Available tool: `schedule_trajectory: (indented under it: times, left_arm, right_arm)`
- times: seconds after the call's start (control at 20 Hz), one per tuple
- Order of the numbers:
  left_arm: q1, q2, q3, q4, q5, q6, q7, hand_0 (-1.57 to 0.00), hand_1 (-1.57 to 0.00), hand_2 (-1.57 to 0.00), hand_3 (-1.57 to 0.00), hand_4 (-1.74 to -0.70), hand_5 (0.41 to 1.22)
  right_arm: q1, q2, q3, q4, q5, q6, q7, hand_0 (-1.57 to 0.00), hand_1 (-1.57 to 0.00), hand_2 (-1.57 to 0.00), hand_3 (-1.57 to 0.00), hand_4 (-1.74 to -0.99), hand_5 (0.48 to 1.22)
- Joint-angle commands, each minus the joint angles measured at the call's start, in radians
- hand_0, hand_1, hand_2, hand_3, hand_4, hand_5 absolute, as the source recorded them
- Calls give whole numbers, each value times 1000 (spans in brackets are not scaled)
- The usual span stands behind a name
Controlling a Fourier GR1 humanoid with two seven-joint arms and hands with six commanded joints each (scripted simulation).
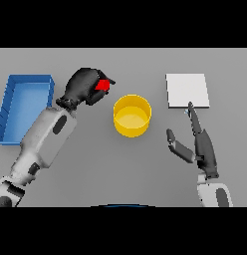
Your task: Pick up the red beaker and tilt it to pour out 1 green nut into yellow bowl. Pick up the yellow bowl and place it on the metallic measuring scale.
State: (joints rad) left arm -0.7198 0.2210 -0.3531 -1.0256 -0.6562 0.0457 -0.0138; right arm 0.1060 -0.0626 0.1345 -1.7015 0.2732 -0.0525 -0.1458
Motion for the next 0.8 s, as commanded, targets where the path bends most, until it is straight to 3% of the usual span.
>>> schedule_trajectory:
  times: [0.0, 0.2, 0.4, 0.45, 0.75]
  left_arm:
    - [-41, 14, -39, 13, -42, -29, 6, -1567, -1567, -1567, -1566, -1739, 1166]
    - [-154, 39, -177, 72, -171, -139, 9, -1569, -1570, -1569, -1569, -1740, 1199]
    - [-261, 49, -293, 138, -286, -252, 1, -1570, -1570, -1570, -1570, -1582, 1212]
    - [-289, 32, -315, 170, -314, -272, 9, -1570, -1571, -1571, -1570, -1612, 1214]
    - [-392, 16, -449, 275, -463, -326, -40, -1571, -1571, -1571, -1571, -1705, 1219]
  right_arm:
    - [5, 3, 5, -4, 5, -1, 0, 1, 1, 1, 1, -1062, 690]
    - [-1, 11, 7, 1, 18, -14, 9, 1, 1, 1, 1, -1068, 689]
    - [7, 20, 13, 5, 10, -7, -8, 1, 1, 1, 1, -1063, 681]
    - [1, 26, 12, 3, 4, -6, 16, 1, 1, 1, 1, -1060, 675]
    - [14, 12, 21, -5, 10, 9, 5, 1, 1, 1, 1, -1069, 689]
